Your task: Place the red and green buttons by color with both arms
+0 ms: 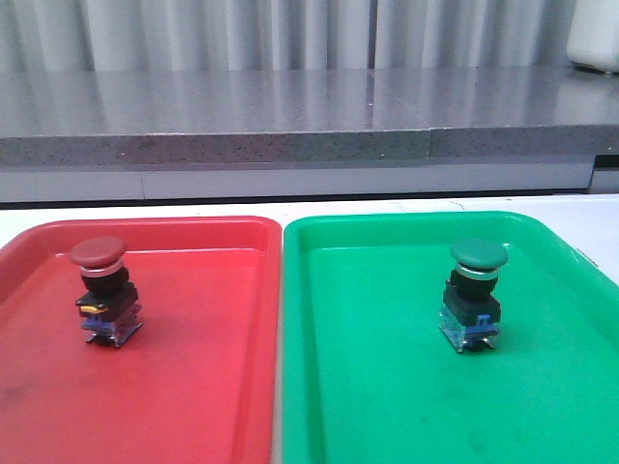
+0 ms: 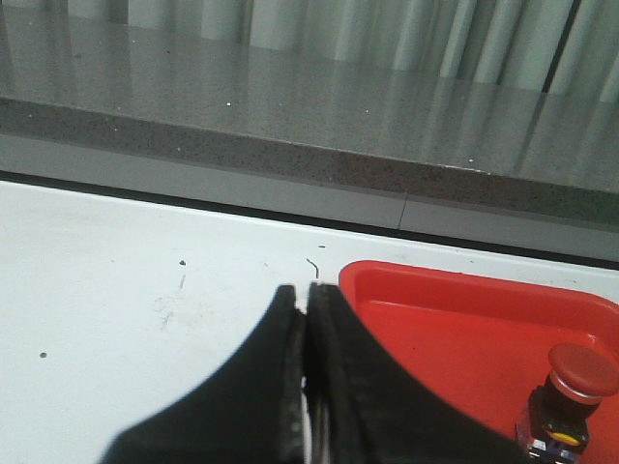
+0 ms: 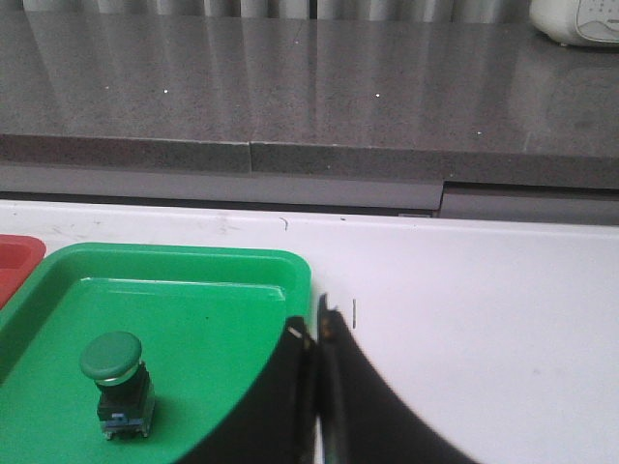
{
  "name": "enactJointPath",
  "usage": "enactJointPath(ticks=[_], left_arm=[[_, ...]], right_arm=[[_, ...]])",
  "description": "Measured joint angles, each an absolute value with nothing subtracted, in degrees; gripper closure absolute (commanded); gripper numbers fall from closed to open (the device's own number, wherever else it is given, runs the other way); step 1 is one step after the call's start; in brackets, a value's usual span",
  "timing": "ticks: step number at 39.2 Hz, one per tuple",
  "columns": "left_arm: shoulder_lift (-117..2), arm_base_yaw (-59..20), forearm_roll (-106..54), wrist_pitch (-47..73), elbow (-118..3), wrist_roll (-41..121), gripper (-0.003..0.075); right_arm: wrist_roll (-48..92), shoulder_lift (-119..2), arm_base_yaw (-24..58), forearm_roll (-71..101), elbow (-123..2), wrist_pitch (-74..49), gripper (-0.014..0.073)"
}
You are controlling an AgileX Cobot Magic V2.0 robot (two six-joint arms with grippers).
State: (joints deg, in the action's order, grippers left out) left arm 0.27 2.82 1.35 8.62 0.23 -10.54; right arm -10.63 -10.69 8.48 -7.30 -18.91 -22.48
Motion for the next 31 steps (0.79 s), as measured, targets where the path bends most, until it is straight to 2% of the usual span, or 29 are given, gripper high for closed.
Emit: enactJointPath(ticks=[18, 31], left_arm=[[0.27, 2.82, 1.35, 8.62, 0.23, -10.54, 0.074], [0.27, 2.82, 1.35, 8.62, 0.23, -10.54, 0.074]], right_arm=[[-10.47, -10.4, 7.96, -8.09, -16.82, -20.09, 0.0662], [-10.43, -0.21, 2.39, -8.31, -0.79, -10.73, 0.0662]])
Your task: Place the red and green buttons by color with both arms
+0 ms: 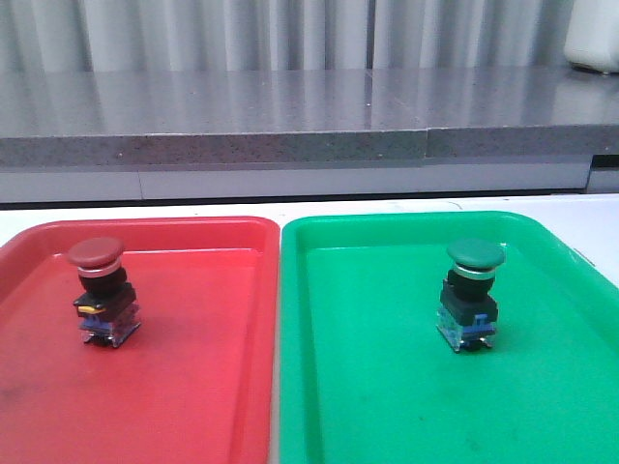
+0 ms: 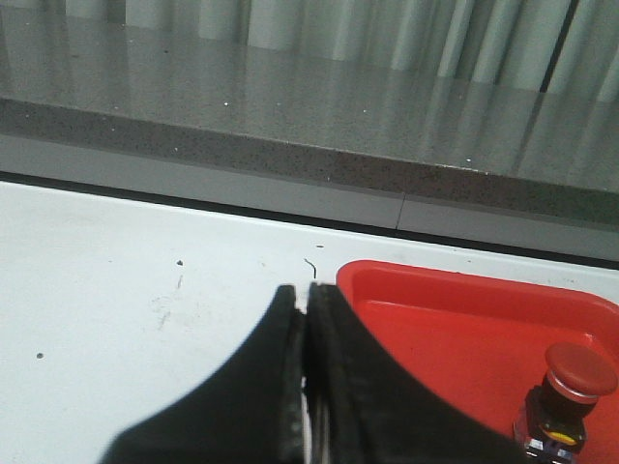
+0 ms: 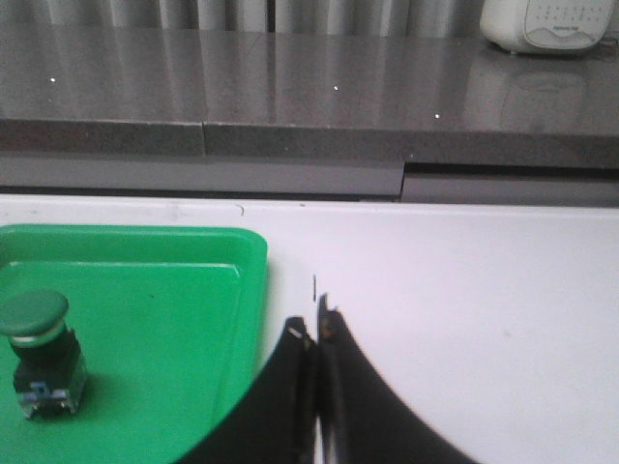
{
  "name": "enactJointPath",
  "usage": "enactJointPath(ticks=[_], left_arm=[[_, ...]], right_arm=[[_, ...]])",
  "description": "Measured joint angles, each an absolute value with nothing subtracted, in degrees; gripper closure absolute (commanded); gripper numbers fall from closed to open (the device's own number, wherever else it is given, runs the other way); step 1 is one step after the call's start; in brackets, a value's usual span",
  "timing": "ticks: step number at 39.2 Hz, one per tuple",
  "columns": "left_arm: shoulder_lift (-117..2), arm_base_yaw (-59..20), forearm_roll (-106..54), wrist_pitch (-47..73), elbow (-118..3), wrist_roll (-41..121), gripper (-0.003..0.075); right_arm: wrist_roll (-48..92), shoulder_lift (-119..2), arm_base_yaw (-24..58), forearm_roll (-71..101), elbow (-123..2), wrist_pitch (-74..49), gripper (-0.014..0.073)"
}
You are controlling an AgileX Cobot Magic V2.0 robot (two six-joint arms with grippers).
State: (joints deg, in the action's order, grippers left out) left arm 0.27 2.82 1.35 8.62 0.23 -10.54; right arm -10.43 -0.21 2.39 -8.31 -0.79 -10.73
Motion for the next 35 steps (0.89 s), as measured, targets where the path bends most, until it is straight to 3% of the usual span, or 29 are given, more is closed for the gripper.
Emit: enactJointPath(ticks=[35], left_arm=[[0.27, 2.82, 1.35, 8.66, 0.23, -10.54, 0.074]], right_arm=[[-10.33, 0.58, 1.86, -8.42, 1.61, -11.92, 0.0662]])
